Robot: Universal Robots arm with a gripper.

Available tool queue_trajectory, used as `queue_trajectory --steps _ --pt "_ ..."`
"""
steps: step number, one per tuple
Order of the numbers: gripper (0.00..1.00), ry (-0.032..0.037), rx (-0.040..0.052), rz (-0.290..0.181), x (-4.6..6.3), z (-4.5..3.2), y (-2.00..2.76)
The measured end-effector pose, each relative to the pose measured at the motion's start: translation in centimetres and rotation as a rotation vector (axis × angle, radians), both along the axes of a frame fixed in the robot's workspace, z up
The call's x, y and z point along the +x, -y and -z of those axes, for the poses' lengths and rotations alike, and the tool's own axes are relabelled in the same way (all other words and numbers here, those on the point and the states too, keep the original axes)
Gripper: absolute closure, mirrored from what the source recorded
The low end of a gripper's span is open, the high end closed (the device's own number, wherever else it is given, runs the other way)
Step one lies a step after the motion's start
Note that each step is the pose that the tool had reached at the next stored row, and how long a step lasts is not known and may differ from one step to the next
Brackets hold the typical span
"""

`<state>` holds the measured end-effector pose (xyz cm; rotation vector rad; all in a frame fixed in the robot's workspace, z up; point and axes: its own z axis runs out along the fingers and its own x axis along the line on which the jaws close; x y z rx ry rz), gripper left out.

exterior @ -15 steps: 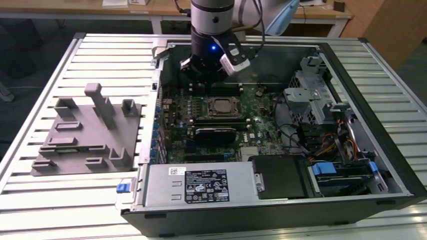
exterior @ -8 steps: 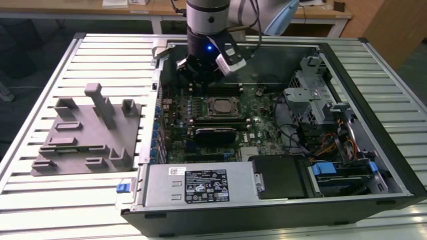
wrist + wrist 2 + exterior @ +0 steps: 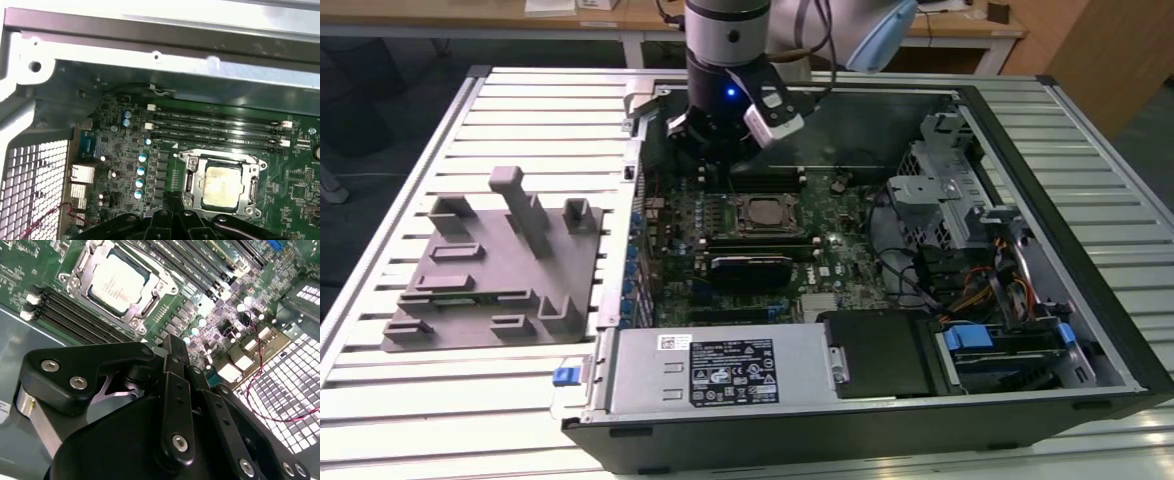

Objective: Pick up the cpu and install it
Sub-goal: 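Install the first cpu locking lever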

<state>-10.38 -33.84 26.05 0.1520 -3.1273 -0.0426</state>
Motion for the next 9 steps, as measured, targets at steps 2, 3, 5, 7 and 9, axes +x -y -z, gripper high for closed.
queue_trajectory --steps 2,3,5,7,9 --pt "0.89 0.0000 0.0000 0.000 -0.2 0.00 -0.22" --pt "0.89 0.0000 0.0000 0.000 -0.3 0.00 -0.37" --pt "0.89 -0.0001 -0.0001 -0.001 -0.4 0.00 -0.64" --pt "0.89 -0.0001 0.0000 -0.001 -0.4 0.00 -0.92" --pt "0.89 -0.0001 -0.0001 -0.001 -0.5 0.00 -1.12"
